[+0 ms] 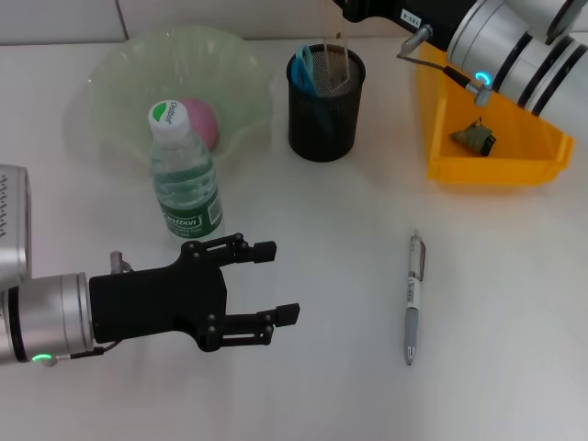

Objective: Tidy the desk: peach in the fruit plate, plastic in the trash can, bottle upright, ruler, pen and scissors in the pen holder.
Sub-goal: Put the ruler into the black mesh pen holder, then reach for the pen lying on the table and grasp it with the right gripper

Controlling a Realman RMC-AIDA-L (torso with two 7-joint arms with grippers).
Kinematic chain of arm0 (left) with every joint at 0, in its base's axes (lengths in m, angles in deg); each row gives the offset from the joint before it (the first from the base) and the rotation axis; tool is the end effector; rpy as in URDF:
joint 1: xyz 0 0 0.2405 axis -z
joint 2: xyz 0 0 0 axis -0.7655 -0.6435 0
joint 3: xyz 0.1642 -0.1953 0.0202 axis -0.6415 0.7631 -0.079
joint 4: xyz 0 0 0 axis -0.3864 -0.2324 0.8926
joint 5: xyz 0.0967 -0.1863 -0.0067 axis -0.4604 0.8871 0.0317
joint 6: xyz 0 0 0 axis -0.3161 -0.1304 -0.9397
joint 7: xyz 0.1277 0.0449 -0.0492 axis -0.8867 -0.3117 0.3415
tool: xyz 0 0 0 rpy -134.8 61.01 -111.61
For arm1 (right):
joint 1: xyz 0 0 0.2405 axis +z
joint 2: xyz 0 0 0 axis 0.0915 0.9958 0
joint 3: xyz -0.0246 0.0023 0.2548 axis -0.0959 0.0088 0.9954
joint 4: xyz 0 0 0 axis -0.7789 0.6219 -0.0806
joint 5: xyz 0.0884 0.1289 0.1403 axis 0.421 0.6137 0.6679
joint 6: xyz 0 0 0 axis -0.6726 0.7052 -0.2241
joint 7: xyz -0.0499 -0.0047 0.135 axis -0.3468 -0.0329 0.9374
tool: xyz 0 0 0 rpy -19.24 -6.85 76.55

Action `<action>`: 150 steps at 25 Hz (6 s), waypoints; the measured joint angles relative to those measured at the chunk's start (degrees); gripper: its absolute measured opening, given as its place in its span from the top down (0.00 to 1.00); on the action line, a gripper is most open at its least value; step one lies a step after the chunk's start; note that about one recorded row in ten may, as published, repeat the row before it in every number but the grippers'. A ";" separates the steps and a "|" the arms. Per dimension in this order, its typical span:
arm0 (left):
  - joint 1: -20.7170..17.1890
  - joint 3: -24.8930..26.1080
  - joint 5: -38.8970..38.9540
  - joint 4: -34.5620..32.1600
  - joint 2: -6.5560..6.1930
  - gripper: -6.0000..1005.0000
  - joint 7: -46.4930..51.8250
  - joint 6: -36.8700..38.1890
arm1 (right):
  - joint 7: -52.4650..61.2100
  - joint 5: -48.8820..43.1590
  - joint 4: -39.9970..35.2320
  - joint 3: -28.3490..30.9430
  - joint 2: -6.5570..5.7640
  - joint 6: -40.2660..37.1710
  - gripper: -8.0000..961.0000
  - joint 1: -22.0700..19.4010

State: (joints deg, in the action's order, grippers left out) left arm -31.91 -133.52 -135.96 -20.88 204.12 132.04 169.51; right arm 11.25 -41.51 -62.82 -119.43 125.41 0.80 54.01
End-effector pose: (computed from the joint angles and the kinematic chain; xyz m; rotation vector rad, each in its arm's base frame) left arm -0.2664 0.2624 -0.0475 -2.8322 -0.3815 -0.8485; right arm 0.1600 0.4312 -0.0400 -2.2035 0.2897 0.9809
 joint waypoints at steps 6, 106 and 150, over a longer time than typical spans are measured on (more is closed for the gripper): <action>-0.02 0.00 0.00 0.03 0.00 0.19 -0.07 0.00 | -0.02 0.00 0.08 -0.03 0.00 1.78 0.55 0.12; -0.52 0.24 0.43 0.47 0.00 0.19 -3.04 0.35 | 128.20 -96.06 -51.64 -20.12 -0.26 -23.69 0.15 -7.54; -1.02 0.53 0.54 1.61 -0.08 0.19 -3.75 0.18 | 128.11 -96.24 -44.31 -22.05 -0.15 -19.06 0.54 -3.89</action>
State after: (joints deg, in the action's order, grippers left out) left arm -32.93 -132.99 -135.42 -19.27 204.04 128.29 169.69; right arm 139.36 -137.75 -107.13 -141.49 125.25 -18.26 50.12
